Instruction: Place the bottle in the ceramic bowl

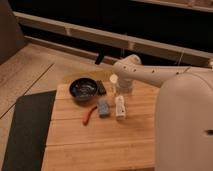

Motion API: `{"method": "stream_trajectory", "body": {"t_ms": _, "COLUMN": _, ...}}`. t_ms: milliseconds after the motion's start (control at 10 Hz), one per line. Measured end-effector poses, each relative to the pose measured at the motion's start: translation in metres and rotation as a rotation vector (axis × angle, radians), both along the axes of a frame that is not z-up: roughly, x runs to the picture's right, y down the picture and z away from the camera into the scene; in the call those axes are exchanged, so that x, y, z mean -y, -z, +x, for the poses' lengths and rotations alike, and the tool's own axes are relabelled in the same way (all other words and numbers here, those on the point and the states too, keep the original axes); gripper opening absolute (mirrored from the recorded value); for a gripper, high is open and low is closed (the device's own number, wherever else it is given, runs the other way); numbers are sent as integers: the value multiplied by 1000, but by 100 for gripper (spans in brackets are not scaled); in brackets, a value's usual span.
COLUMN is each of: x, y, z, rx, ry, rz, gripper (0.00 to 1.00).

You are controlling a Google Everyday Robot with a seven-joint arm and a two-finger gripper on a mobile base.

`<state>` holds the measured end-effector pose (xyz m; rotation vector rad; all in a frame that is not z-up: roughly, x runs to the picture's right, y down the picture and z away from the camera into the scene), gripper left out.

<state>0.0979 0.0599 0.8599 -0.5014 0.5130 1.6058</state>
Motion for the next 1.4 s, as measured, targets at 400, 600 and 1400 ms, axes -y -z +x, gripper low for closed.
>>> {"method": "stream_trajectory", "body": {"t_ms": 400, "x": -15, "y": -18, "z": -1, "rx": 16, "ry": -14, "rz": -45, "gripper": 65}}
{"method": "stream_trajectory", "body": {"t_ms": 600, "x": -14, "y": -18, "z": -1, "rx": 16, "ry": -14, "rz": -44, "gripper": 65}}
{"method": "stream_trajectory", "body": {"t_ms": 1400, "x": 4, "y": -15, "z": 5, "rx": 31, "ry": -13, "rz": 57, "gripper": 65}}
